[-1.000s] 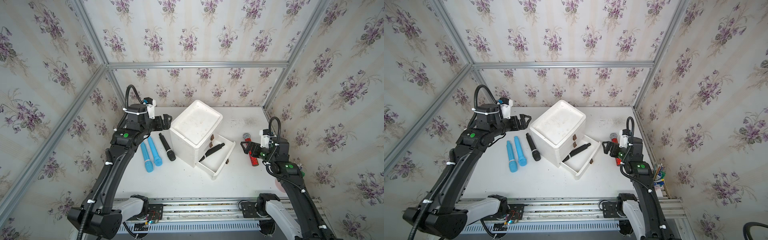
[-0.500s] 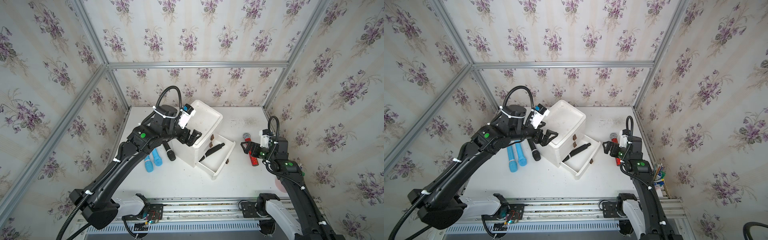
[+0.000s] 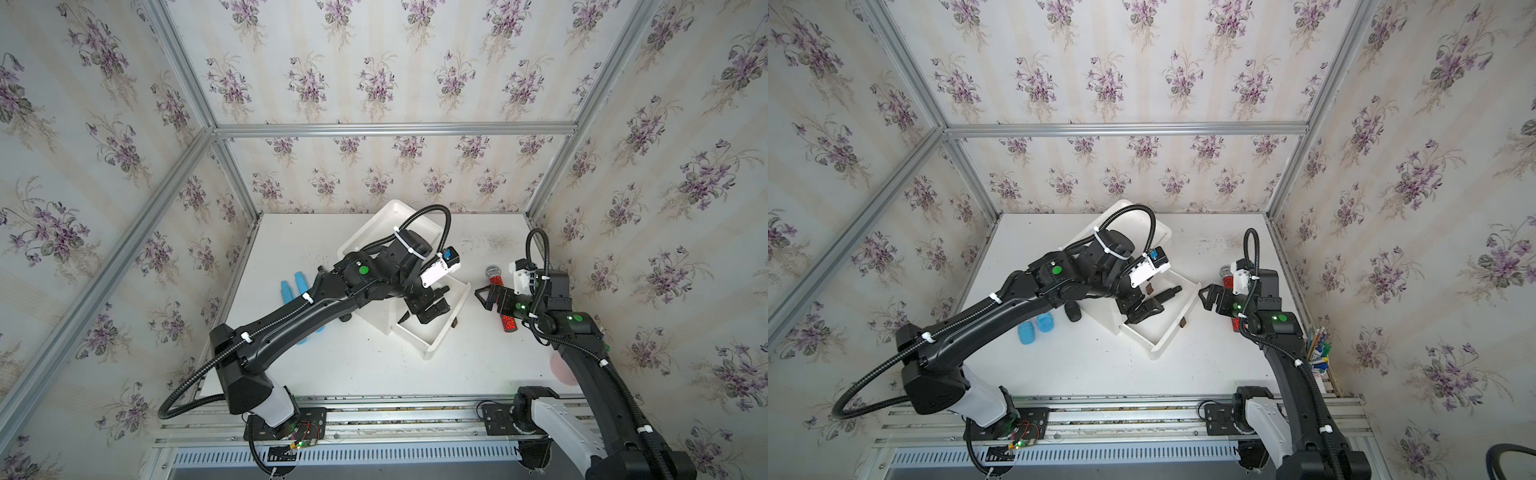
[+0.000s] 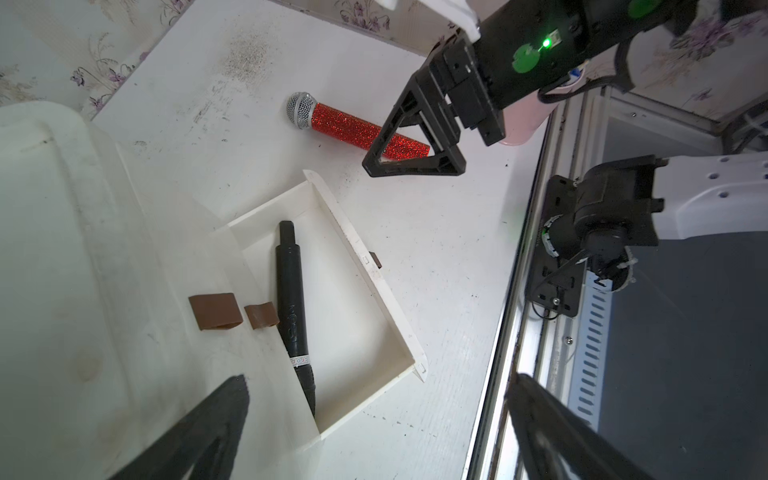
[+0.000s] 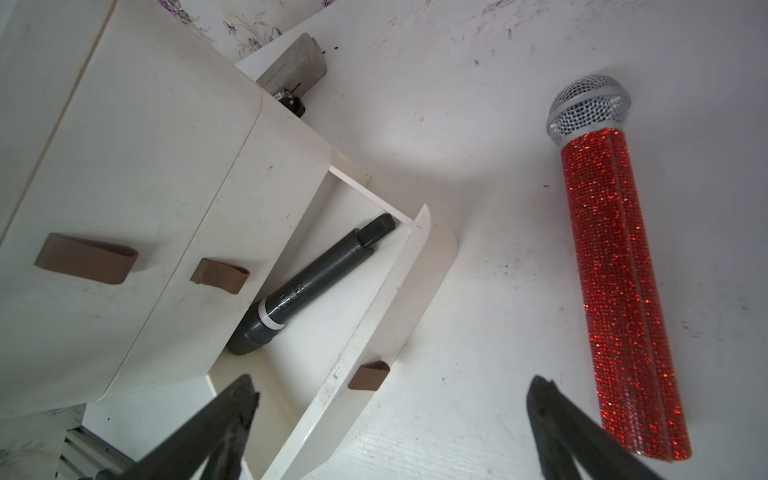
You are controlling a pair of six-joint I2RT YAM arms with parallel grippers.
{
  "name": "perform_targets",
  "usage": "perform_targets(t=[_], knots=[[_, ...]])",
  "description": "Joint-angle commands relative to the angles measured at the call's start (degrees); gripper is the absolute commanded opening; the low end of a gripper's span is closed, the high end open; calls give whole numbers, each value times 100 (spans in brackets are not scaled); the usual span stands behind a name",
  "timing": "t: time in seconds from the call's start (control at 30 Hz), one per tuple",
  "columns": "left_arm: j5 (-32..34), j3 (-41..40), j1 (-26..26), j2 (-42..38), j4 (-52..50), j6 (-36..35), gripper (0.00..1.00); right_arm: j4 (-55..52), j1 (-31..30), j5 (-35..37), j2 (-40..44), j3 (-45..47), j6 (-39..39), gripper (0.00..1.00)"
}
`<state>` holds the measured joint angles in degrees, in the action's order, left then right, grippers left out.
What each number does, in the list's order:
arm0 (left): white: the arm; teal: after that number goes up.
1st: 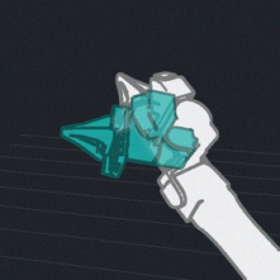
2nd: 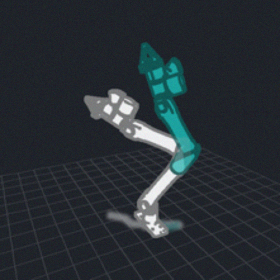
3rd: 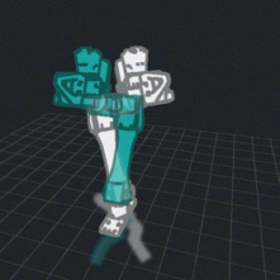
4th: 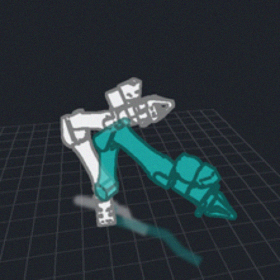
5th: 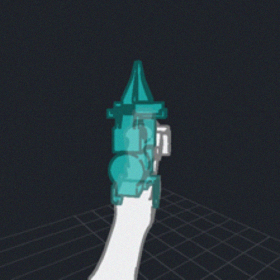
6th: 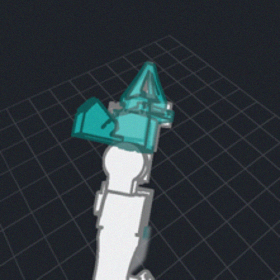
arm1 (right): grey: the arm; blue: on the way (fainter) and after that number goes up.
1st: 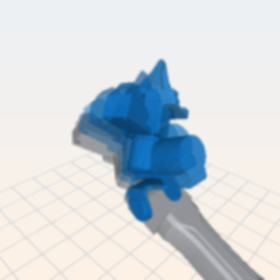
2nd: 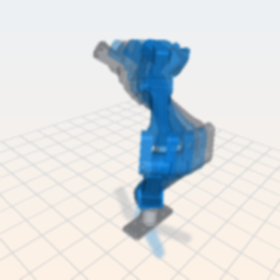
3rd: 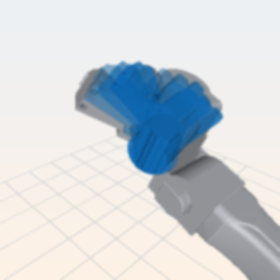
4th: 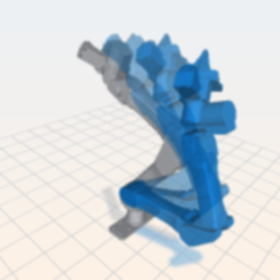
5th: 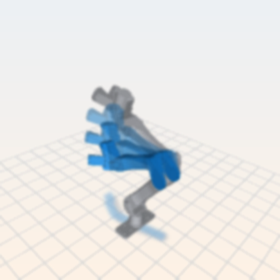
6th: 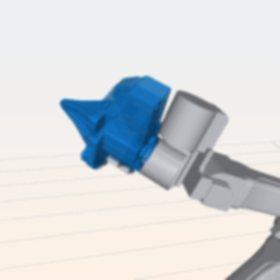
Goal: Take the microphone out of the drawer
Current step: Pick up the microphone from the drawer.
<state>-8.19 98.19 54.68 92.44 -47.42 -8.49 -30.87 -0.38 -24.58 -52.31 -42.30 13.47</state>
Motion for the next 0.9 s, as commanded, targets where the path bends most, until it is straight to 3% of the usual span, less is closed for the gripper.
perform_targets(t=[0.0,0.17,0.57,0.67,0.77,0.87], knots=[[257,83,89,226,-66,-188,99,-325,-32,-220,-73,-203,-162,100],[405,328,222,696,-75,-226,99,-999,-32,-125,-102,-605,-345,100],[781,1306,404,2099,-327,-304,98,-2049,-25,1119,117,-1402,-43,100],[905,1628,412,2458,-352,-335,87,-2232,-29,1305,287,-1482,21,100],[1153,1927,412,2811,-421,-329,69,-2359,-24,1585,438,-1435,118,100],[1348,2087,409,3094,-448,-338,67,-2437,-23,1772,544,-1436,197,100]])
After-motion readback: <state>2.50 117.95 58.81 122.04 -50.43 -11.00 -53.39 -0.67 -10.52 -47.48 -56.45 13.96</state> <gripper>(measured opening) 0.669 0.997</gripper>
